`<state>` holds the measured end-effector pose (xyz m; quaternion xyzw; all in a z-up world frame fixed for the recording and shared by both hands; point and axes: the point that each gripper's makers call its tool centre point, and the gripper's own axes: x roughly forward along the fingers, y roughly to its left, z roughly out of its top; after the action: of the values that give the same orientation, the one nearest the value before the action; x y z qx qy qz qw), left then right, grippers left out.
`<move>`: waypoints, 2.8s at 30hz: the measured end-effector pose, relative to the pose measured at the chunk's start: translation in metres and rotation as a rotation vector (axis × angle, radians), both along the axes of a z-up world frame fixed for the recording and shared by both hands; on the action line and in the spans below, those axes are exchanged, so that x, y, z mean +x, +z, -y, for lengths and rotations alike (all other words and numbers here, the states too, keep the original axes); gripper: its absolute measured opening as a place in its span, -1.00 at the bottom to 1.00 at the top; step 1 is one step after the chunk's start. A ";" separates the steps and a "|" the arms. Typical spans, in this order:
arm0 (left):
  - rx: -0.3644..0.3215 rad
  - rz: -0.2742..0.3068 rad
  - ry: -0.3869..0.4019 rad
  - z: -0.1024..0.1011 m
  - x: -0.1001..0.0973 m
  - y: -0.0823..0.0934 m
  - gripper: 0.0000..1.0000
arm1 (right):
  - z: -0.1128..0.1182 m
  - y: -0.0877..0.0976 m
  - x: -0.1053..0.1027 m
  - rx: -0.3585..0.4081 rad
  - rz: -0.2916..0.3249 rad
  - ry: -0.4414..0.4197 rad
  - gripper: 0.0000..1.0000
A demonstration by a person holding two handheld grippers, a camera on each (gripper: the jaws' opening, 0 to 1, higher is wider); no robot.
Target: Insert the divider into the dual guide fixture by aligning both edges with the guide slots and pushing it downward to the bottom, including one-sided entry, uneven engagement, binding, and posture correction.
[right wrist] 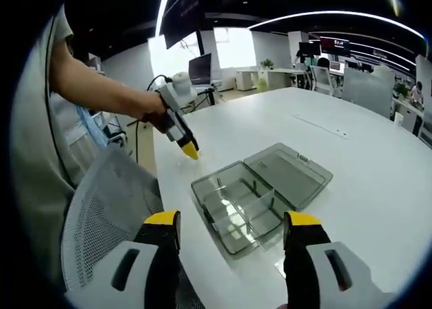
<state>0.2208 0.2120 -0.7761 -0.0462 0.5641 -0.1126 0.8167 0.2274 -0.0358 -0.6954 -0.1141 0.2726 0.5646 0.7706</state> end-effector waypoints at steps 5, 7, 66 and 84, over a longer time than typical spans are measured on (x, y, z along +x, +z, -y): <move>-0.068 0.025 -0.008 0.013 0.002 0.009 -0.42 | 0.000 0.001 0.000 0.004 -0.004 0.005 0.17; -0.084 0.034 -0.014 0.018 0.003 0.012 -0.42 | 0.000 0.001 0.000 0.006 -0.006 0.008 0.17; -0.583 0.258 -0.295 0.167 0.009 0.089 -0.42 | -0.019 0.031 0.009 0.273 -0.204 0.001 0.06; -0.672 0.287 -0.372 0.193 0.002 0.102 -0.42 | -0.036 0.050 0.003 0.386 -0.284 0.047 0.05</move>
<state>0.2230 0.0193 -0.6741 -0.1914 0.3749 -0.4419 0.7922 0.2308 0.0001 -0.6452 0.1095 0.2628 0.6344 0.7186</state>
